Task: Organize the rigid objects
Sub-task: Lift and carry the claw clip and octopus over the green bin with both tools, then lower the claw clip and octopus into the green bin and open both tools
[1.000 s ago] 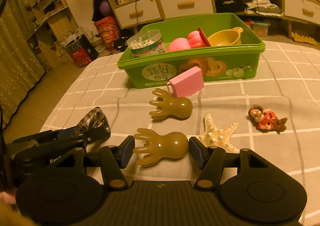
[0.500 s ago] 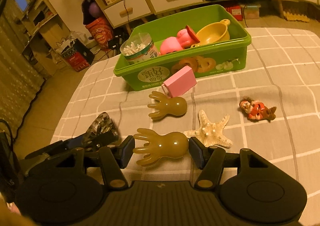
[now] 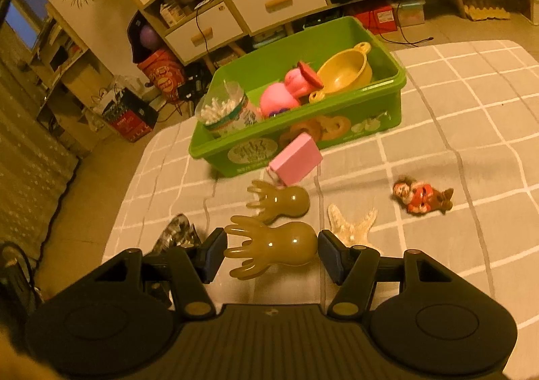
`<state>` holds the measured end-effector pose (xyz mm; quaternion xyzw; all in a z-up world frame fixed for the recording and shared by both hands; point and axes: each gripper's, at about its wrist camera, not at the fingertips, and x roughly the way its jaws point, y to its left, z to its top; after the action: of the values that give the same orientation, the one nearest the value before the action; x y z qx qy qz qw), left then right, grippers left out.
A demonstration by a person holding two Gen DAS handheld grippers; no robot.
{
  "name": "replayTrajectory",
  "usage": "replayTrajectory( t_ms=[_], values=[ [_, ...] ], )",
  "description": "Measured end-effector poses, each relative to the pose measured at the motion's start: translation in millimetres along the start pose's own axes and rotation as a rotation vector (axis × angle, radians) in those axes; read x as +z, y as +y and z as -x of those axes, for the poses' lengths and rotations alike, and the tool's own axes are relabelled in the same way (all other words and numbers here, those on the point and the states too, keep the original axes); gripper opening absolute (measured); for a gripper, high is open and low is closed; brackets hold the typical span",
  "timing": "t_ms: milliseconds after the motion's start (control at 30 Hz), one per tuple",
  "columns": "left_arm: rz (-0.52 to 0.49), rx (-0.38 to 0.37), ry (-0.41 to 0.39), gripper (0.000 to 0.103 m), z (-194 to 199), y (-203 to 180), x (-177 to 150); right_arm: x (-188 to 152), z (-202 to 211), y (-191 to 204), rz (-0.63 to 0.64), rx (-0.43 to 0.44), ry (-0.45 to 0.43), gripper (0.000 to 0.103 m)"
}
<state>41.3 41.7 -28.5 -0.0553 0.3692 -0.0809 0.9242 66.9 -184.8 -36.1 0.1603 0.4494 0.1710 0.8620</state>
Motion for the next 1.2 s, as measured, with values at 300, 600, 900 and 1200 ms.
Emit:
replayTrajectory(
  t_ms=[300,600,900,1200],
  values=[
    [0.004,-0.008,-0.032,0.052,-2,-15,22,33,15,-25,-0.105,0.017,-0.073,0.045],
    [-0.008,-0.072,-0.068,0.052,-8,-44,61,65,19,-49,-0.260,0.085,-0.178,0.045],
    [-0.077,-0.130,-0.100,0.052,-45,-84,95,95,7,-63,-0.337,0.077,-0.226,0.045],
    [-0.066,-0.106,-0.066,0.052,-84,-89,100,111,-15,-74,-0.330,0.037,-0.229,0.046]
  ],
)
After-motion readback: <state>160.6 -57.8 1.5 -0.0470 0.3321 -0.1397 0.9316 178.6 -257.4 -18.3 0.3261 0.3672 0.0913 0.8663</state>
